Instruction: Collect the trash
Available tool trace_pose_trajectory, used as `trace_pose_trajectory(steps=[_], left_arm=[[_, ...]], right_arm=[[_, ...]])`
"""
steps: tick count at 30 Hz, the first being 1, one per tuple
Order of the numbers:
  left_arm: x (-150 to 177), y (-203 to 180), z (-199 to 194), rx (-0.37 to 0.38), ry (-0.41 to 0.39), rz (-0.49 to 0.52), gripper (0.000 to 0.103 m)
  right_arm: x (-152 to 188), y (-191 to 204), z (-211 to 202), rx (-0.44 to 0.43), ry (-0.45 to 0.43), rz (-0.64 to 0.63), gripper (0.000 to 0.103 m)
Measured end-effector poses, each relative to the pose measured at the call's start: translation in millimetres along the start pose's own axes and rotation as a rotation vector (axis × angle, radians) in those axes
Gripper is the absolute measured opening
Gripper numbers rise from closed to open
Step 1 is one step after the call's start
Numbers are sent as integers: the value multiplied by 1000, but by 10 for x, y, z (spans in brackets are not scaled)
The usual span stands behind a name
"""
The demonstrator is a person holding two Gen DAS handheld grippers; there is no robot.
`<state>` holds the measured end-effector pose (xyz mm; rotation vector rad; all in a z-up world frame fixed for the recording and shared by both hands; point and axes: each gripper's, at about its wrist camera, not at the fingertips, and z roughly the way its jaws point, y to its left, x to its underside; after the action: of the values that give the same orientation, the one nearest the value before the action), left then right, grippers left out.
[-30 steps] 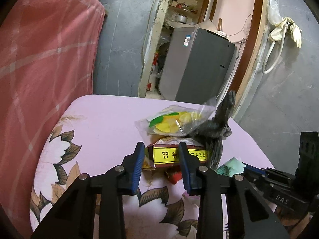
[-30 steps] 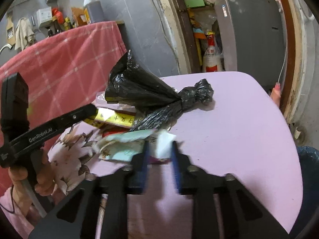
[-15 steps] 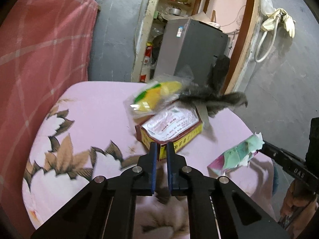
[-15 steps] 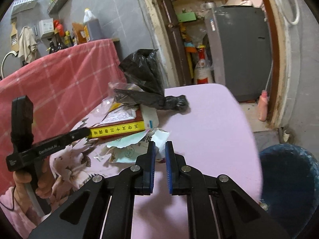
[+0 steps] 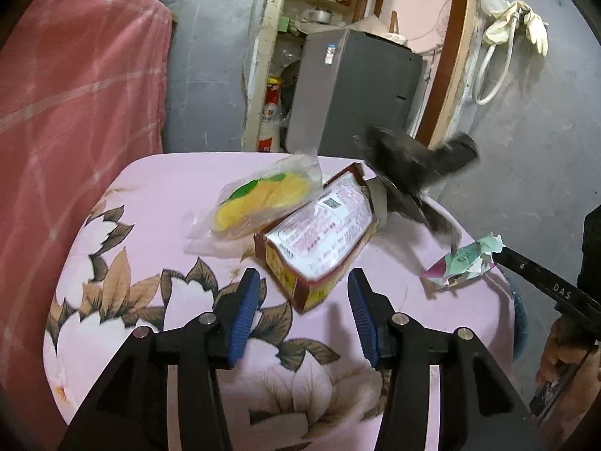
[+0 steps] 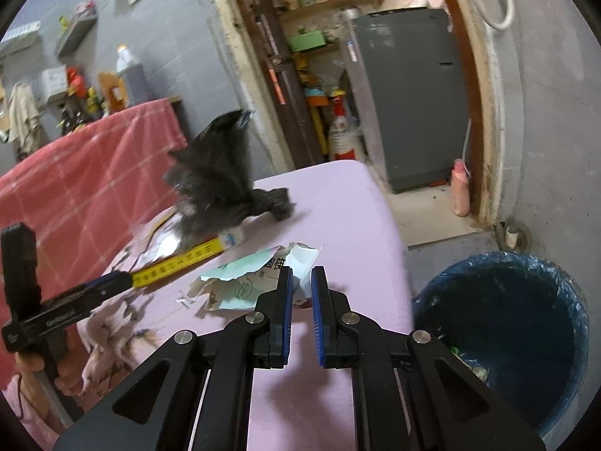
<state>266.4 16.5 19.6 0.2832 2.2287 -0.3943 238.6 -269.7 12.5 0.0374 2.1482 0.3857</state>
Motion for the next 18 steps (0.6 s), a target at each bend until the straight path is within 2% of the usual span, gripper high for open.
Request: trace_pose_trajectory(steps=[6,10,18], left_arm=[[-136,18,204,2,49,67,43],[-137,-28,255,-15,52,148,58],[-113,-44,412,-30,66,236,63]], right_arm=[[-50,-78,78,18,0,9,8],[-45,-142,-4,33,-1,14,8],[-7,-238,-87,8,-3,29,8]])
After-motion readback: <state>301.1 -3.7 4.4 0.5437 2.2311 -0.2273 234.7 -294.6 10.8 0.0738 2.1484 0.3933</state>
